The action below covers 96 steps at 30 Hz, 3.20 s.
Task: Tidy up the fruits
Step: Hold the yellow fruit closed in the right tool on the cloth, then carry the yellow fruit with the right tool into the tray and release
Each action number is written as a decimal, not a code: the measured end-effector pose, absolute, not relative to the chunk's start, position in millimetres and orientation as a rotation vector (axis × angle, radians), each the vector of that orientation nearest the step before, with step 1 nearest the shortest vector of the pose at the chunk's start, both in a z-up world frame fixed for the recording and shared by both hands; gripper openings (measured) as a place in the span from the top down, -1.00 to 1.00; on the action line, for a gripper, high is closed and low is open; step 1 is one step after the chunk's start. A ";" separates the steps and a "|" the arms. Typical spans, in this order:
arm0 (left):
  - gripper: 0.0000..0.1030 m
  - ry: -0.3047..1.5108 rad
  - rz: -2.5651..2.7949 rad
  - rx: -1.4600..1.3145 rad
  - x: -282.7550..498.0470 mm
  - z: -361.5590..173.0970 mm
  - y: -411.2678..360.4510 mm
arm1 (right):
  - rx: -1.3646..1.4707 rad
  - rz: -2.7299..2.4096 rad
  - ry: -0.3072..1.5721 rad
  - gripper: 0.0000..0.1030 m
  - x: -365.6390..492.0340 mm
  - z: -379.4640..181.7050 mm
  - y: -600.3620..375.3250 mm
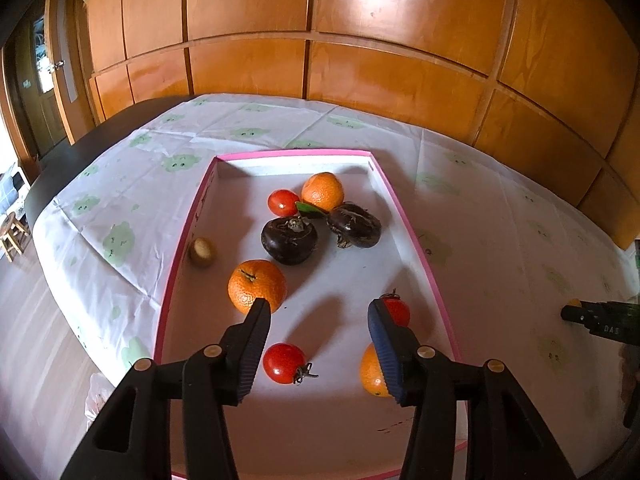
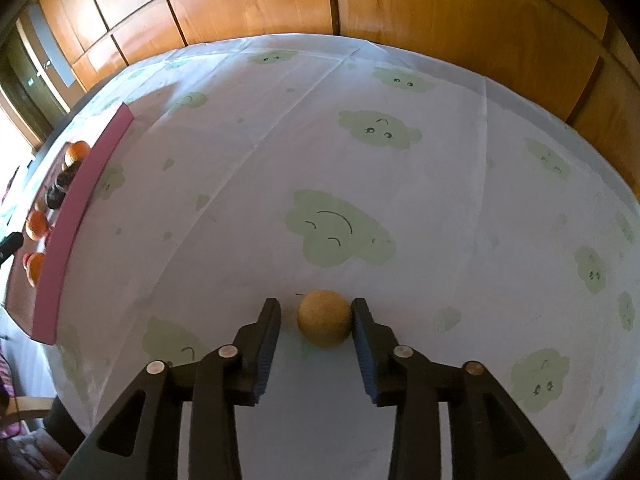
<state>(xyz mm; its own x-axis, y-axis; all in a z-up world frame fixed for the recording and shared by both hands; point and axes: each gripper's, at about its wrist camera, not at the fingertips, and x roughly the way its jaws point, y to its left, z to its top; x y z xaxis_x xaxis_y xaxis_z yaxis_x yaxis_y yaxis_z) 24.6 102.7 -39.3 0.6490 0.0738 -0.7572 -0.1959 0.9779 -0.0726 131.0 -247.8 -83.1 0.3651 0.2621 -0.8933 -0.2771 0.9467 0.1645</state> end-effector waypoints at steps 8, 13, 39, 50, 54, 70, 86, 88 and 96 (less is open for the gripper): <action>-0.03 0.833 0.144 -0.157 21.1 -32.8 100.3 | 0.277 0.368 1.183 0.25 141.4 -83.2 -278.9; -0.04 0.833 0.131 -0.160 20.8 -30.2 97.1 | 0.299 0.377 1.192 0.25 141.2 -84.0 -278.9; -0.15 0.822 0.128 -0.158 8.4 -22.4 99.9 | -0.130 0.319 1.119 0.48 124.3 -84.0 -240.2; -0.16 0.830 0.120 -0.172 3.1 -26.0 104.8 | -0.190 0.294 1.124 0.48 119.4 -81.2 -230.2; -0.16 0.830 0.122 -0.181 2.2 -26.9 108.2 | -0.188 0.309 1.129 0.48 113.9 -78.4 -222.2; -0.18 0.824 0.181 -0.204 -6.0 -27.3 135.0 | -0.150 0.601 1.044 0.48 90.3 -39.5 -95.3; -0.18 0.827 0.243 -0.258 -4.2 -34.2 163.0 | -0.230 0.761 1.015 0.48 111.0 -37.6 23.9; -0.18 0.828 0.248 -0.261 -4.0 -34.9 164.2 | -0.263 0.746 1.030 0.48 114.9 -44.6 31.6; -0.18 0.833 0.254 -0.260 -2.8 -37.3 164.5 | -0.258 0.723 1.090 0.44 126.3 -64.0 38.9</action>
<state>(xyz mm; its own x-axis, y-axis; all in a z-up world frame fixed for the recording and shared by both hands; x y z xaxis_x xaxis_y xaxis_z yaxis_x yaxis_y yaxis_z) -2.8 164.5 -37.3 0.6467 0.1189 -0.7534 -0.3212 0.9384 -0.1276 126.3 38.9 -64.0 0.2644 0.4063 -0.8747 -0.6481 0.7465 0.1508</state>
